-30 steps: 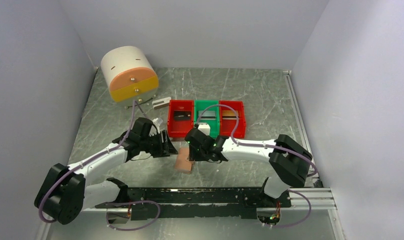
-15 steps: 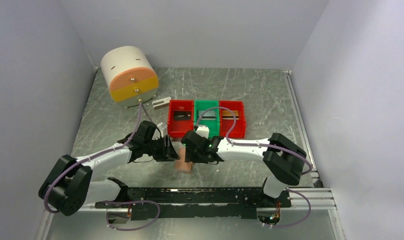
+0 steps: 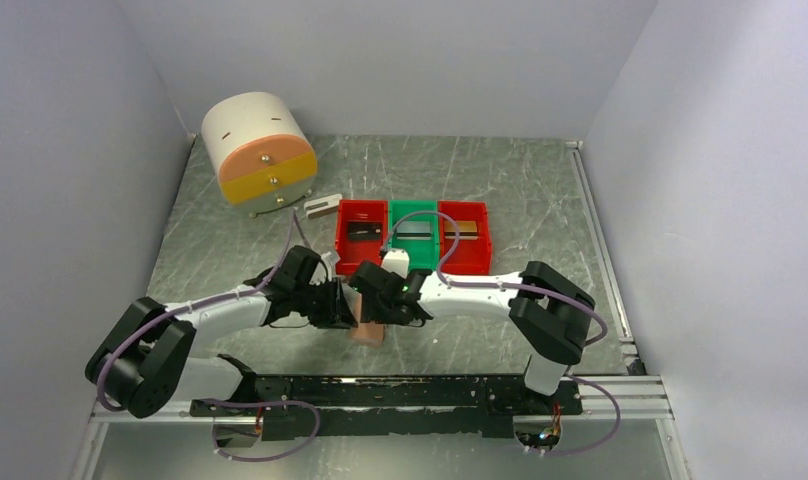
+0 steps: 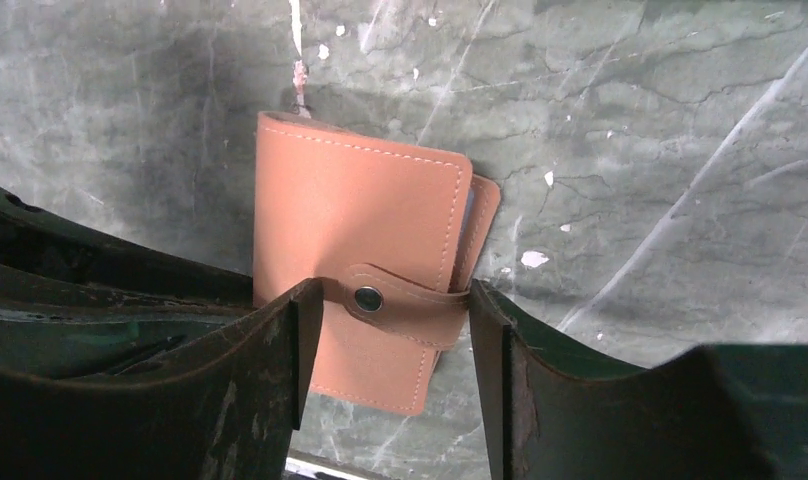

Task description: Take the credit cards out of the card holder

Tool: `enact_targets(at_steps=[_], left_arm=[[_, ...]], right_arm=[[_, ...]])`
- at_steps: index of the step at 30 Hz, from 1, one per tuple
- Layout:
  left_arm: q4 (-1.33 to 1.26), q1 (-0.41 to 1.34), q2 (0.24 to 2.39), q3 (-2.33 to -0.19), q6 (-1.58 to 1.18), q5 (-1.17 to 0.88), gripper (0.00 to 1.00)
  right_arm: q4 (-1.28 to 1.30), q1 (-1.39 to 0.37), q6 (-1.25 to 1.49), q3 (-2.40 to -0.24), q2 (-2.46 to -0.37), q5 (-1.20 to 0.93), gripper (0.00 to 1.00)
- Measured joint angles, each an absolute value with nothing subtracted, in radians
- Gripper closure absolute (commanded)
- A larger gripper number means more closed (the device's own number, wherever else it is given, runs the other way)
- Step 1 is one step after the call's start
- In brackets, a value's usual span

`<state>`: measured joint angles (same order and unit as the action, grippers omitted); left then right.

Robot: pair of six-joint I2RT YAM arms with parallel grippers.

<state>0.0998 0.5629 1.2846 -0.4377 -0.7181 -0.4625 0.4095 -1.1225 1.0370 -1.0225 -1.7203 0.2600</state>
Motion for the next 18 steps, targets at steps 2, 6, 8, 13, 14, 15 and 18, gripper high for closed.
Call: enact_targets(at_steps=[2,6,8,13,14,15,18], left_arm=[[0.100,0.571,1.302,-0.438,-0.717,-0.451,0.70],[0.101,0.588,1.324,-0.443,-0.716,-0.434,0.72],[0.104,0.597,1.332,-0.451,-0.715,-0.423,0.73],[0.131,0.614,1.341,-0.474,-0.719,-0.399,0.77],[0.135,0.617,1.343,-0.477,-0.723,-0.395,0.78],[0.136,0.620,1.345,-0.480,-0.724,-0.392,0.78],[0.140,0.626,1.349,-0.484,-0.740,-0.377,0.80]], right_arm=[[0.433,-1.123,1.044,-1.043,-1.734,0.271,0.46],[0.463,-1.132,1.060,-1.053,-1.739,0.299,0.56],[0.469,-1.137,1.068,-1.053,-1.739,0.311,0.63],[0.480,-1.141,1.074,-1.053,-1.735,0.328,0.72],[0.481,-1.141,1.073,-1.053,-1.734,0.330,0.73],[0.483,-1.141,1.072,-1.054,-1.734,0.331,0.73],[0.487,-1.140,1.062,-1.055,-1.729,0.334,0.84]])
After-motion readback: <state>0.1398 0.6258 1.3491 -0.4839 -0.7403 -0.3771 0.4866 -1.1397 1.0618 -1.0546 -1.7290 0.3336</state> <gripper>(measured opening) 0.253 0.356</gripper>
